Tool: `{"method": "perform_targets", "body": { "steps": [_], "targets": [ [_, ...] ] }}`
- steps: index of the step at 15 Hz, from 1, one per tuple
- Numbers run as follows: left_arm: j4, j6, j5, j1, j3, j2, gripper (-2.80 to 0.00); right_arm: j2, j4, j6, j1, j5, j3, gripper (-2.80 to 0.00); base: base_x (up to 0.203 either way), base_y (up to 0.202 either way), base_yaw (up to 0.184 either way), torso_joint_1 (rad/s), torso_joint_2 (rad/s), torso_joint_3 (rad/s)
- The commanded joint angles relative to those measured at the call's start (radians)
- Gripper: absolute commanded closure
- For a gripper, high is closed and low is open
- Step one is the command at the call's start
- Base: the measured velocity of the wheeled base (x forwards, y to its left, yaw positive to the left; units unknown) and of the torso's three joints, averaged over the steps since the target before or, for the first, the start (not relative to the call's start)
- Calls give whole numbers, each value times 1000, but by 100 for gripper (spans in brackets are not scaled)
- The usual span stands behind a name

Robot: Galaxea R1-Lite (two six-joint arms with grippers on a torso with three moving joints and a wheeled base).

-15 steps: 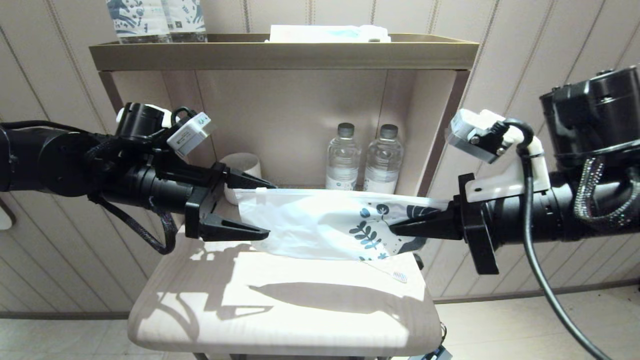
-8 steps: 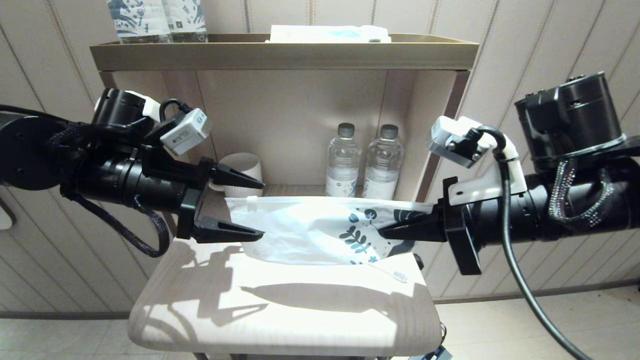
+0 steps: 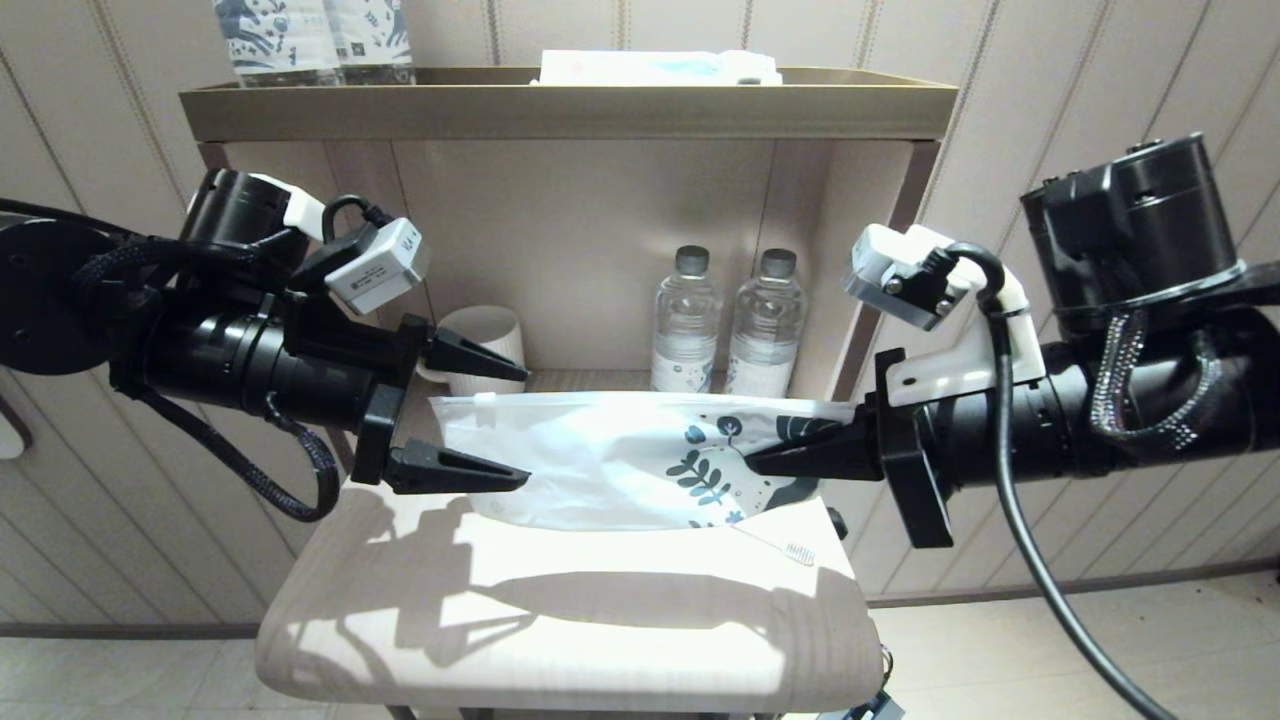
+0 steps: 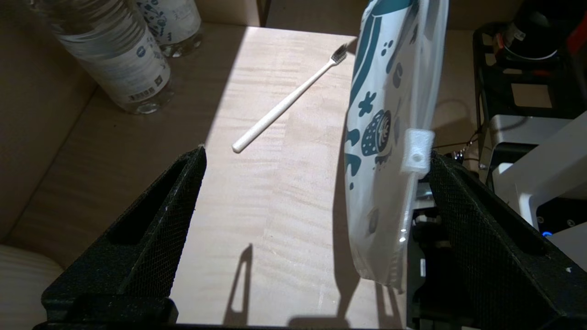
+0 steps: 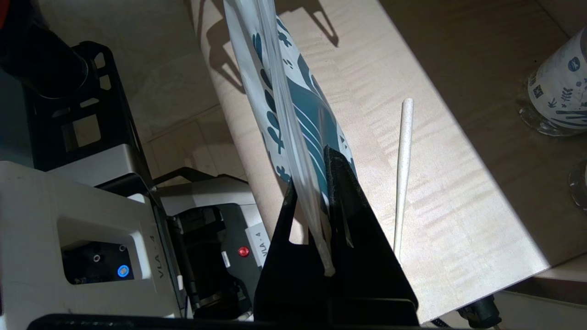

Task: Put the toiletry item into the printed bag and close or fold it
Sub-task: Hand it to the other hand

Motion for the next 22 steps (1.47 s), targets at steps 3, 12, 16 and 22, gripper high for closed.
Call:
{"method": "perform_targets", "body": {
  "steps": [3,12,16,22],
  "targets": [
    [1,4,-8,-12,4,2,0,4,0,-2,1,4,3,0,0,0,0,0,0,0],
    [-25,28,-13,-33,32,20,0,28,-6,-3,10,4,-7,0,0,0,0,0,0,0],
    [-25,29,-13,-38,36,19,0,62,0,-1,38,4,-41,0,0,0,0,0,0,0],
    [-25,29,-15,-38,39,10,0,217,24,2,98,-4,-196,0,0,0,0,0,0,0]
  ]
}}
